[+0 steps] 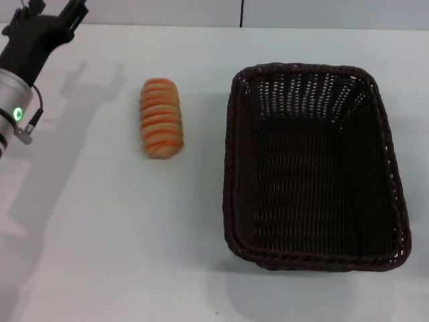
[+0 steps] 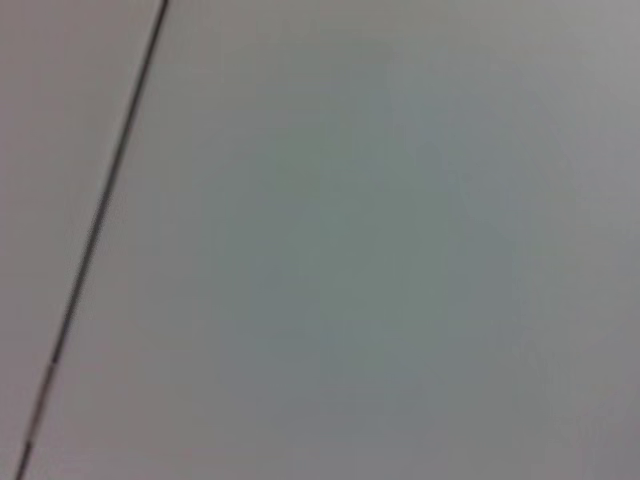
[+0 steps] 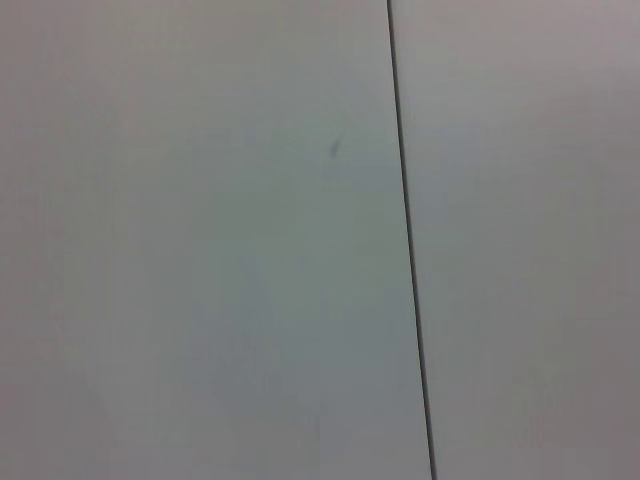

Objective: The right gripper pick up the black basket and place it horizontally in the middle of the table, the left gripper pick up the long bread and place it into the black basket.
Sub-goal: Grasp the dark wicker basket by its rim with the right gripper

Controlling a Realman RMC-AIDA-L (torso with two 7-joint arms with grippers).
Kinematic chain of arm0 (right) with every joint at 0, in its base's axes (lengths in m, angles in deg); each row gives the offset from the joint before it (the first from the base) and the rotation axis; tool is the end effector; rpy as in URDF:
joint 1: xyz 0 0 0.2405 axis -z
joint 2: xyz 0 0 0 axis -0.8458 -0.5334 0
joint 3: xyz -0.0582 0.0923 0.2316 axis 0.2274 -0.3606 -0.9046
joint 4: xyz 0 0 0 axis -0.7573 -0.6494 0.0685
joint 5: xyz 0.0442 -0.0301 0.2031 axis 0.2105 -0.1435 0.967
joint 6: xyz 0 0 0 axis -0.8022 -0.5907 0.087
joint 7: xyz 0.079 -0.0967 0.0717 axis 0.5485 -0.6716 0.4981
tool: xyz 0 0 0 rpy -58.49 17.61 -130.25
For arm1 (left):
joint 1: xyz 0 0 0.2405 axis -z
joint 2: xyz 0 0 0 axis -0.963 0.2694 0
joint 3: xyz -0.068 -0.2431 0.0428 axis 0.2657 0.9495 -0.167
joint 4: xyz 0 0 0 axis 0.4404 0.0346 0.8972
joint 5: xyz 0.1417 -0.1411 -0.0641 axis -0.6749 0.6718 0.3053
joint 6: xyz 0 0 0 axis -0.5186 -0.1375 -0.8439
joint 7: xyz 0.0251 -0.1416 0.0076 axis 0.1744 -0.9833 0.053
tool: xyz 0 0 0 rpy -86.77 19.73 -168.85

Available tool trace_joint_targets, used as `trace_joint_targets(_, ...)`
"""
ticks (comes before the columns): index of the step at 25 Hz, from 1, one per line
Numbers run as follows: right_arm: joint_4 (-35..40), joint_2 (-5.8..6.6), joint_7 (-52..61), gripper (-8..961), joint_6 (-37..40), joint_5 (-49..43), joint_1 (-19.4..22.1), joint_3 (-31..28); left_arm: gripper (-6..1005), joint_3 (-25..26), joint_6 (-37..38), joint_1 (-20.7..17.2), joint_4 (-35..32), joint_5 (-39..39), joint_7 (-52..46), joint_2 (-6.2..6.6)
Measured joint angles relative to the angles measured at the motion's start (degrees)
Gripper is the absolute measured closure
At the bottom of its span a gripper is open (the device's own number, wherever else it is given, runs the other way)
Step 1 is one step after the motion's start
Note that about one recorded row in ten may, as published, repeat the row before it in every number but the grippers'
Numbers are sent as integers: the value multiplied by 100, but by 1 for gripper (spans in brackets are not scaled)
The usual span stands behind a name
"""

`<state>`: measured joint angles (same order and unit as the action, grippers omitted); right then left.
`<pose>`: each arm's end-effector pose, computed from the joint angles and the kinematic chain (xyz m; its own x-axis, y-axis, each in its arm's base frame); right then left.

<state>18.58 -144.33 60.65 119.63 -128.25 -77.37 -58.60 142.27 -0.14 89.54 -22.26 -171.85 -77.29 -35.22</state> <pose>0.3222 0.3283 0.0421 0.6964 0.2973 -0.6532 -0.7104 0.1565 -0.6861 -0.2795 0.3699 0.0203 0.4837 0.0020 0.8752 0.8582 -0.1973 -0.4738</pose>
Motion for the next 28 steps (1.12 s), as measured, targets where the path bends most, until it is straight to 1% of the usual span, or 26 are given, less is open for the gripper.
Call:
trace_joint_targets(1, -28, -5, 3, 239, 0, 0, 19, 8, 173, 102, -58, -15, 46, -73, 18, -33)
trace_joint_targets(4, -289, -27, -76, 239, -42, 0, 184, 39, 174, 482, 75, -18, -207, -164, 31, -169)
trace_joint_targets(6, -652, -37, -319, 240, -102, 3, 378, 40, 174, 588, 334, 12, -510, -163, 37, -196)
trace_joint_targets(8, -1021, -37, -617, 240, -195, 94, 534, 11, 174, 597, 739, 73, -893, -165, 43, -210)
trace_joint_targets(11, -1846, 24, -1079, 240, -661, 384, 815, -28, 174, 591, 1636, 262, -1683, -168, 79, -235)
trace_joint_targets(12, -2731, 67, -1561, 240, -1391, 445, 1141, -129, 174, 590, 1900, 330, -1931, -165, 89, -245)
trace_joint_targets(13, -2731, 67, -1561, 240, -1391, 445, 1141, -129, 174, 590, 2139, 400, -2148, -154, 93, -254)
trace_joint_targets(14, -3134, 64, -1831, 240, -1785, 452, 1288, -212, 174, 590, 2281, 452, -2280, -139, 94, -259)
trace_joint_targets(15, -4076, 14, -2475, 239, -2707, 516, 1623, -407, 174, 587, 2320, 478, -2349, -136, 95, -261)
trace_joint_targets(16, -4076, 14, -2475, 239, -2707, 516, 1623, -407, 174, 582, 2344, 495, -2393, -139, 95, -262)
trace_joint_targets(19, -5446, -7, -3240, 241, -4179, 950, 2147, -529, 174, 581, 2366, 469, -2395, -143, 100, -261)
trace_joint_targets(20, -6033, 1, -3477, 243, -4929, 1253, 2382, -642, 175, 611, 2382, 448, -2412, -137, 102, -261)
trace_joint_targets(21, -6033, 1, -3477, 244, -4929, 1253, 2382, -642, 175, 611, 2382, 448, -2412, -137, 102, -261)
trace_joint_targets(23, -6524, 0, -3580, 245, -5749, 1515, 2590, -888, 175, 630, 2387, 428, -2431, -132, 103, -258)
trace_joint_targets(25, -6778, -5, -3539, 245, -6551, 1668, 2676, -1201, 175, 640, 2391, 413, -2459, -132, 104, -256)
trace_joint_targets(28, -6917, 7, -3267, 245, -7768, 1745, 2608, -1777, 175, 658, 2395, 419, -2495, -133, 109, -248)
